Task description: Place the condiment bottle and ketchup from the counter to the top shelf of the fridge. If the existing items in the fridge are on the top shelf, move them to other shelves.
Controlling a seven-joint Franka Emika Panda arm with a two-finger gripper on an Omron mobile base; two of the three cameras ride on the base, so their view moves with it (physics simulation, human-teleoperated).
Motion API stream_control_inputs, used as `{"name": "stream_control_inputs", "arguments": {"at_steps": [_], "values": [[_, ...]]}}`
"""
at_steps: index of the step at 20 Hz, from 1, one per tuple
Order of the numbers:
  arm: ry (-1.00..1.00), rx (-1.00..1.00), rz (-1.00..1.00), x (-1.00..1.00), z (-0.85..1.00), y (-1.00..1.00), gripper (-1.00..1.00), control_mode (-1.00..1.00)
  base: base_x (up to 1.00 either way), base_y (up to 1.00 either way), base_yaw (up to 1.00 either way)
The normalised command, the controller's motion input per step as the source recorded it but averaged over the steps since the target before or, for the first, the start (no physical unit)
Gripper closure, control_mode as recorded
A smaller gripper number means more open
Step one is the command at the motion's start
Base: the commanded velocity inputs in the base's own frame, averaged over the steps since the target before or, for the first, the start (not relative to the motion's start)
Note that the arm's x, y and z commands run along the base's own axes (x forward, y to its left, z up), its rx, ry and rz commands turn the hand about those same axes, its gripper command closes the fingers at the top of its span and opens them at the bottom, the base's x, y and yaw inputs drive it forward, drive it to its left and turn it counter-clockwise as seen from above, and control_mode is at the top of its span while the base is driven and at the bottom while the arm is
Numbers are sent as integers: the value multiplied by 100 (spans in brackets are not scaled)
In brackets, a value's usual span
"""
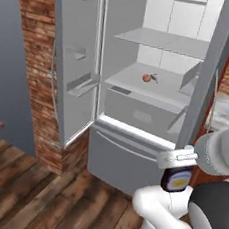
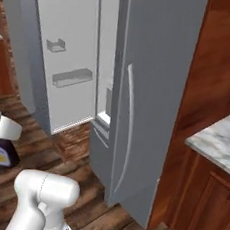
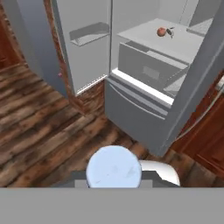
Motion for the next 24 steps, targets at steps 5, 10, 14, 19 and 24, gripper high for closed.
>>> {"name": "stream_control_inputs", "arguments": {"at_steps": [5,10,14,19,24], "values": [[0,0,0,0,0,0,100,100,58,99,-54],[0,0,0,0,0,0,100,100,41,92,-63],[0,0,0,0,0,0,100,100,46,84,-50],[0,0,0,0,0,0,100,100,31,-7,-35],[0,0,0,0,0,0,100,100,1,-33,-38]]}}
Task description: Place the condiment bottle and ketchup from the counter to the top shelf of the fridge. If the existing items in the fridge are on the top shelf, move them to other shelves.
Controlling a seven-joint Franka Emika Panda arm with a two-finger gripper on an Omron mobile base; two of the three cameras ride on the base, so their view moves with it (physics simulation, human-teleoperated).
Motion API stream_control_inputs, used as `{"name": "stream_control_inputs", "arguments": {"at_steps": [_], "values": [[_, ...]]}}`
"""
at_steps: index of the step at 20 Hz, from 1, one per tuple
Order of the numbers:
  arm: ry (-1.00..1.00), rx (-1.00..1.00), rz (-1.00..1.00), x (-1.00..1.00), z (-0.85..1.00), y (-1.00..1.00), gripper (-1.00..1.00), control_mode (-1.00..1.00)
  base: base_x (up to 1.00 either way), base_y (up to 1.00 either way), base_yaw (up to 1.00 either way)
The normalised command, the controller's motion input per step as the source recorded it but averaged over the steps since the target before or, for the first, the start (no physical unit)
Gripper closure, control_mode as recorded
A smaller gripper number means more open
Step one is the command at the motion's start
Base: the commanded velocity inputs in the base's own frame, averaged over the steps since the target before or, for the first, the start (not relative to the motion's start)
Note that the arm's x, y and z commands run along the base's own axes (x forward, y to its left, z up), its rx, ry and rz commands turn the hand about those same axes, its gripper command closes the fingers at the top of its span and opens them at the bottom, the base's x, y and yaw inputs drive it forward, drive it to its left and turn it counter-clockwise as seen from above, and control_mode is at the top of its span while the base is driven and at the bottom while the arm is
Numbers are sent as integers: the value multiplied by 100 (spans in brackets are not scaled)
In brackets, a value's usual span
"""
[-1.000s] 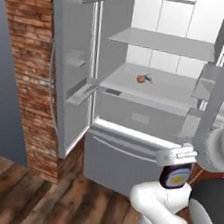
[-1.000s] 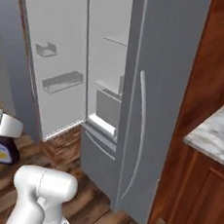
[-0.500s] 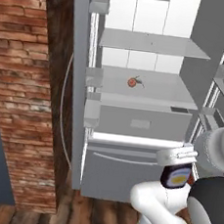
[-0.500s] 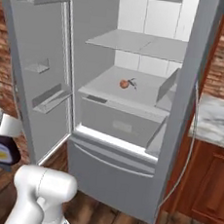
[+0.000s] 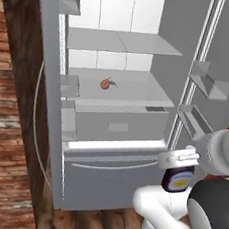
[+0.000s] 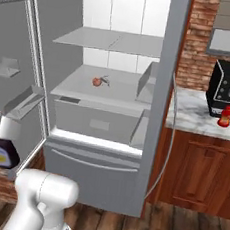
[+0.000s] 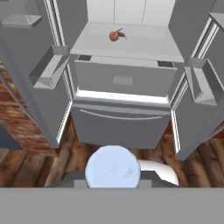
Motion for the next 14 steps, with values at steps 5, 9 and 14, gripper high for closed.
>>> {"name": "stream_control_inputs", "arguments": {"at_steps": [5,9,14], "values": [[0,0,0,0,0,0,100,100,25,0,-25],[0,0,0,0,0,0,100,100,59,0,-15],[0,0,0,0,0,0,100,100,66,0,-7]]}}
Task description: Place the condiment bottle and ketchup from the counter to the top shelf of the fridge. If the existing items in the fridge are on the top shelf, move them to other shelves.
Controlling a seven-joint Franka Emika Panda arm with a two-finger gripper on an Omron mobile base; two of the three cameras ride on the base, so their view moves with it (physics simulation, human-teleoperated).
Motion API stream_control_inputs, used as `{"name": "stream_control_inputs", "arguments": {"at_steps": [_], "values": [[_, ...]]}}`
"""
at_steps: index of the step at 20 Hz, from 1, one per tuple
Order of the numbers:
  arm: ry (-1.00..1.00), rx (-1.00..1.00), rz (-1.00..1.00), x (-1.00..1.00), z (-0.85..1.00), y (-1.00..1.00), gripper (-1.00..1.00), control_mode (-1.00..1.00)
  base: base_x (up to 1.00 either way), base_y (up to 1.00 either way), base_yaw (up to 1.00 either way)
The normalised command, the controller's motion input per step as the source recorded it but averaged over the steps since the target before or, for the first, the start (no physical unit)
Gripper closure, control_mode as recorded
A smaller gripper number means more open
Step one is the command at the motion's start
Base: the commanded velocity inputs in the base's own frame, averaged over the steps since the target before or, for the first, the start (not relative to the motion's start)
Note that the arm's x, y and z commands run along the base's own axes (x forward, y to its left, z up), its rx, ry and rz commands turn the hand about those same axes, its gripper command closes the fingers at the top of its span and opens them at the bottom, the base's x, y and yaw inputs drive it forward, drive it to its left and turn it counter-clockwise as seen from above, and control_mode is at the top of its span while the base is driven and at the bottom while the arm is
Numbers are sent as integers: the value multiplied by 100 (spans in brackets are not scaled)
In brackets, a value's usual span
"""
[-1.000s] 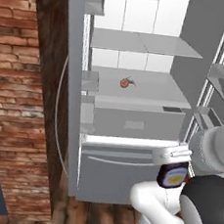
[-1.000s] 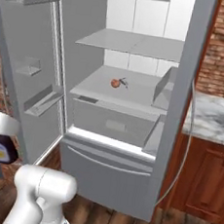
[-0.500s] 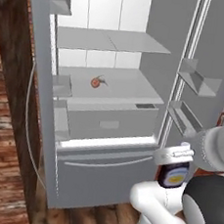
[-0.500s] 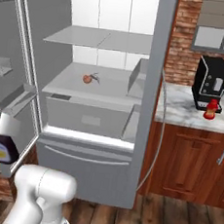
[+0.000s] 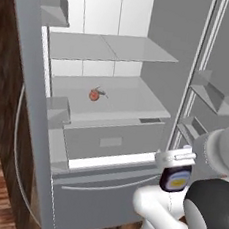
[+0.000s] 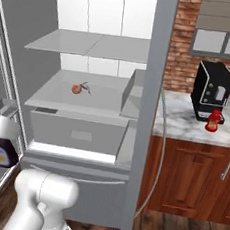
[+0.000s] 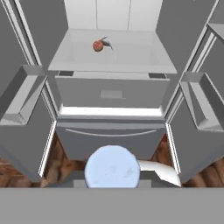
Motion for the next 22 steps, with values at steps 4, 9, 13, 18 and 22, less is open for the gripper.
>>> {"name": "stream_control_inputs", "arguments": {"at_steps": [4,9,13,18,22], "values": [[0,0,0,0,0,0,100,100,66,0,-3],[0,0,0,0,0,0,100,100,66,0,-4],[-1,0,-1,53,36,1,100,-100,0,0,0],[-18,0,0,38,74,3,100,-100,0,0,0],[-23,0,0,33,82,1,100,-100,0,0,0]]}}
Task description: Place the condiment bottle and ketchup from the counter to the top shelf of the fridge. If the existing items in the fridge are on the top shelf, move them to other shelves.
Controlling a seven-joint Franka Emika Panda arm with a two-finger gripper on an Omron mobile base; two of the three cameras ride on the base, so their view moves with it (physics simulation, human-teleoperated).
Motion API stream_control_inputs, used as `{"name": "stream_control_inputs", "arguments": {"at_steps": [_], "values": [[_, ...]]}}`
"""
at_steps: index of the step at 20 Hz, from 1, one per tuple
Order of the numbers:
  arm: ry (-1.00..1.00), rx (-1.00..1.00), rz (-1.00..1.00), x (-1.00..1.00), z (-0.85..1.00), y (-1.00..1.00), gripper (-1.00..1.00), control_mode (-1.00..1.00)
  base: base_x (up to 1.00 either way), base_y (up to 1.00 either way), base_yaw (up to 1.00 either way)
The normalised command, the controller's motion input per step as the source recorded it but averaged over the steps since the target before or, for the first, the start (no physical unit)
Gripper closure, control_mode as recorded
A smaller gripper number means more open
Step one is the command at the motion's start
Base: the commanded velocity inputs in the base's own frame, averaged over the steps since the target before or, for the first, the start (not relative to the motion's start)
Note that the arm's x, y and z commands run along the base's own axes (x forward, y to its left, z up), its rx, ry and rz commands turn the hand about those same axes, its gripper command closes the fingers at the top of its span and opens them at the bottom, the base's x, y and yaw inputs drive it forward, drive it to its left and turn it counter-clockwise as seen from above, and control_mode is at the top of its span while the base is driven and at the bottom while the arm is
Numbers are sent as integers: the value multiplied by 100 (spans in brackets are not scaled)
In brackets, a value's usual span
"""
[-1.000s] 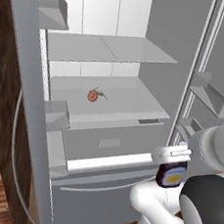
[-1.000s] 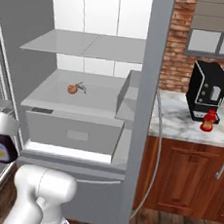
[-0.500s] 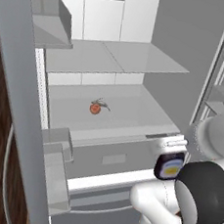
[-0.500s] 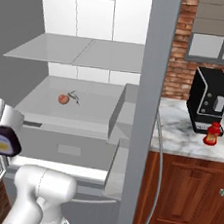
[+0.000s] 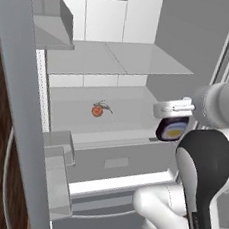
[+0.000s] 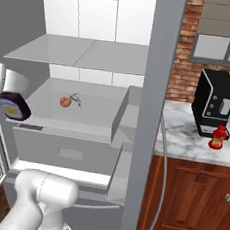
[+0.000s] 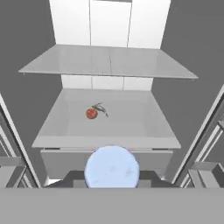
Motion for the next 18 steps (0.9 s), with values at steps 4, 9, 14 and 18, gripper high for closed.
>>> {"name": "stream_control_inputs", "arguments": {"at_steps": [4,9,14,18], "values": [[-25,0,0,48,68,2,100,-100,0,0,0],[-21,0,0,82,50,8,100,-100,0,0,0],[-15,0,0,100,18,10,100,-100,0,0,0],[-14,0,0,100,1,9,100,-100,0,0,0]]}}
